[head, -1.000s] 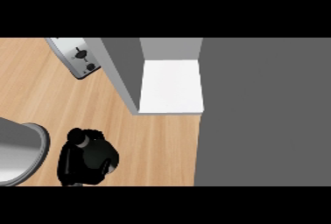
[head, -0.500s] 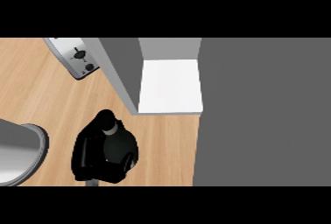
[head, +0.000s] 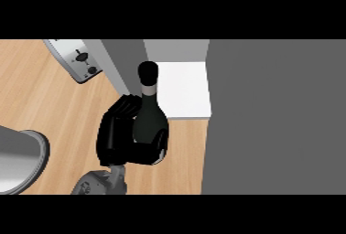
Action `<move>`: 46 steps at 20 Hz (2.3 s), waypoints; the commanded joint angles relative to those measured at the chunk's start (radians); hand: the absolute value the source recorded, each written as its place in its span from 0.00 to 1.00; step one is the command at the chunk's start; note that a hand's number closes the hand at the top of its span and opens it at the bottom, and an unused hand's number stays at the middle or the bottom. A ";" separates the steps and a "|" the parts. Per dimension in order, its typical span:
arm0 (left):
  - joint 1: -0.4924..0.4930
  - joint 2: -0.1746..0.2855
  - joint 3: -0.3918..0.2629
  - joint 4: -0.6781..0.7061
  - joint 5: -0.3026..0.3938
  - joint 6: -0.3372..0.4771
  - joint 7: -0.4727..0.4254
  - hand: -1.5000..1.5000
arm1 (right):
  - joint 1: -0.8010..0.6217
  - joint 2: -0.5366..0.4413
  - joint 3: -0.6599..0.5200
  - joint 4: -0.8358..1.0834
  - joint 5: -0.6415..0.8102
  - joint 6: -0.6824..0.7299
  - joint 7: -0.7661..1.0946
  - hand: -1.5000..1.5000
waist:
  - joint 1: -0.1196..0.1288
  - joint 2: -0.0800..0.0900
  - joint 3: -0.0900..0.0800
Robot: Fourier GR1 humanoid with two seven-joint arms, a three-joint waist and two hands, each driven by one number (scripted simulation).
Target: Pick up the wine, place it into the cabinet and close the cabinet
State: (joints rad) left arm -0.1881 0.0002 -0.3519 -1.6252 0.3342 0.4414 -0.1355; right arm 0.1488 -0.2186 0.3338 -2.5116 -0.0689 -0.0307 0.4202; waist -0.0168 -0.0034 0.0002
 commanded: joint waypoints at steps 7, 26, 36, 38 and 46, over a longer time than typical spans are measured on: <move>-0.229 0.000 -0.078 0.204 0.047 0.213 0.033 1.00 | 0.052 -0.004 -0.076 -0.174 -0.132 0.026 0.064 0.00 | -0.009 0.004 0.000; -0.360 0.000 -0.090 0.673 0.343 0.162 -0.342 1.00 | 0.125 0.013 -0.052 -0.204 -0.123 0.085 0.047 0.00 | -0.023 0.006 -0.001; -0.497 0.000 -0.060 0.887 0.501 0.089 -0.405 1.00 | 0.112 0.027 -0.058 -0.183 -0.124 0.091 0.054 0.00 | -0.023 0.008 -0.001; -0.512 0.000 -0.062 0.882 0.507 0.100 -0.378 1.00 | 0.140 0.045 -0.026 -0.166 -0.083 0.094 0.011 0.00 | -0.015 0.005 0.000; -0.693 0.000 -0.009 1.037 0.568 0.135 -0.375 1.00 | 0.104 0.044 -0.095 -0.115 -0.142 0.120 -0.019 0.00 | -0.024 0.010 0.000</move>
State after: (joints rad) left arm -0.7829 0.0001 -0.4043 -0.6800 0.8845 0.5752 -0.5168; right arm 0.2274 -0.1737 0.2658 -2.5093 -0.1038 0.0814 0.3728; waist -0.0402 0.0041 -0.0004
